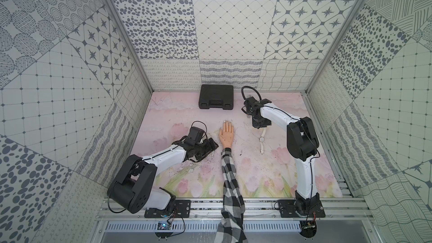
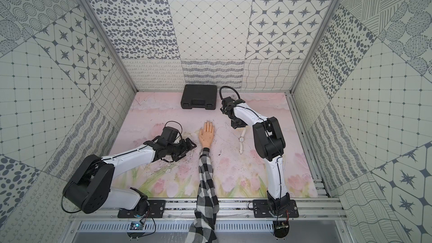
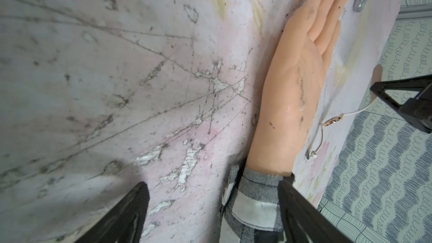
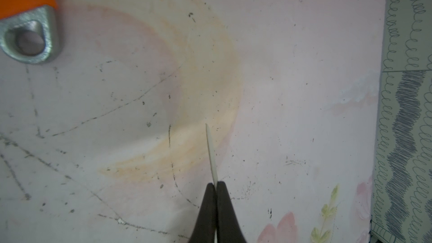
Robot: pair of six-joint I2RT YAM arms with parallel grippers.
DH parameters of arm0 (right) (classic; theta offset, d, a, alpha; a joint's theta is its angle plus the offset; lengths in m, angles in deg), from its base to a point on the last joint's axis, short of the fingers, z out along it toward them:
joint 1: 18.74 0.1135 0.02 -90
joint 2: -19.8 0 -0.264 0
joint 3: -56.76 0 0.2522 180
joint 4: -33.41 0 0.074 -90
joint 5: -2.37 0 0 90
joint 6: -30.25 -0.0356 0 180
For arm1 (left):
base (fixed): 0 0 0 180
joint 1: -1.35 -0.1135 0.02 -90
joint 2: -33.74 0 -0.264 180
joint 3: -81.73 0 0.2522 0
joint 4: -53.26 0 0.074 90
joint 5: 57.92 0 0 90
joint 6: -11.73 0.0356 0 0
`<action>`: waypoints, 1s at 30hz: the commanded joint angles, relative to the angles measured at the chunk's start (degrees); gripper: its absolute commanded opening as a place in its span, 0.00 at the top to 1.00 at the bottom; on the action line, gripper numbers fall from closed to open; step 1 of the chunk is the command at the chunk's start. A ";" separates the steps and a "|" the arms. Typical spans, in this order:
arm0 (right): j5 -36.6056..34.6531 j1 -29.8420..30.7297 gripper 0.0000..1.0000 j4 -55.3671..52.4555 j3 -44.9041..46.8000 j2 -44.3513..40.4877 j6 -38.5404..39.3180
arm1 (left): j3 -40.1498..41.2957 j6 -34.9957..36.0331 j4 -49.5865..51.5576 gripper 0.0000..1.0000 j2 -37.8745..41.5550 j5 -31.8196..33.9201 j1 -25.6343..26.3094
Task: Take off the watch
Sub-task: Place the watch at the center of the board.
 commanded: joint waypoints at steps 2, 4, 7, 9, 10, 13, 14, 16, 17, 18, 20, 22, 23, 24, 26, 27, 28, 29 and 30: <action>0.56 -0.74 0.84 1.35 -4.76 2.98 0.41 | -0.58 0.02 -0.46 0.12 -0.15 -0.50 -0.12; 1.77 -0.98 0.66 1.79 -7.61 4.52 -0.06 | -0.62 0.20 -0.31 0.12 -0.20 -0.26 -0.24; 4.45 -1.03 0.49 2.74 -12.15 6.38 -1.53 | -0.91 0.60 -0.08 0.11 -0.30 0.26 -0.24; 6.80 -0.93 0.40 3.48 -14.09 6.48 -2.72 | -1.85 1.45 0.93 0.09 -0.59 0.87 -0.26; 7.43 -0.85 0.35 3.82 -14.23 5.97 -3.08 | -2.66 2.21 1.75 0.07 -0.62 1.05 -0.36; 8.27 -0.79 0.09 5.77 -11.58 1.63 -3.54 | -6.34 5.33 6.09 0.01 -0.14 3.24 -0.52; 8.53 -0.93 0.02 7.00 -9.48 -0.80 -3.47 | -7.81 6.81 7.87 0.02 0.26 4.54 -0.50; 9.64 -1.19 0.02 10.06 -4.40 -6.48 -3.22 | -11.14 9.44 11.90 0.02 1.07 7.52 -0.83; 10.57 -1.40 0.02 12.07 -1.07 -9.76 -3.19 | -12.82 11.09 13.50 0.01 1.61 8.76 -1.06; 11.89 -1.71 0.02 14.34 2.20 -13.45 -2.74 | -14.79 12.90 15.47 0.01 2.09 10.57 -1.20; 15.24 -2.45 0.02 20.78 10.49 -20.76 -2.04 | -18.99 16.59 19.36 0.01 2.69 14.39 -1.28; 21.42 -3.58 0.02 28.99 18.66 -28.53 -0.74 | -22.82 20.39 23.00 0.01 3.23 18.58 -1.30; 24.25 -4.11 0.02 33.30 23.25 -32.39 0.03 | -24.75 22.42 24.18 0.01 3.45 20.96 -1.22; 27.01 -4.80 0.02 36.38 27.22 -36.23 1.10 | -26.43 24.30 24.91 0.01 3.82 23.30 -1.26; 29.29 -5.85 0.02 41.80 33.61 -42.26 3.12 | -28.09 26.24 24.98 0.01 4.86 29.30 -1.21; 28.94 -6.42 0.02 43.44 36.86 -45.33 4.34 | -28.15 26.58 24.01 0.01 5.86 32.42 -1.21; 28.33 -6.77 0.02 45.84 39.67 -47.84 5.10 | -27.84 26.35 22.74 0.02 6.85 35.29 -1.21; 27.88 -7.49 0.02 48.48 43.35 -50.54 5.99 | -26.74 26.07 20.94 0.02 8.05 38.30 -1.21; 27.82 -8.33 0.02 50.82 46.79 -53.17 6.81 | -25.24 26.43 17.72 0.01 9.34 41.25 -1.21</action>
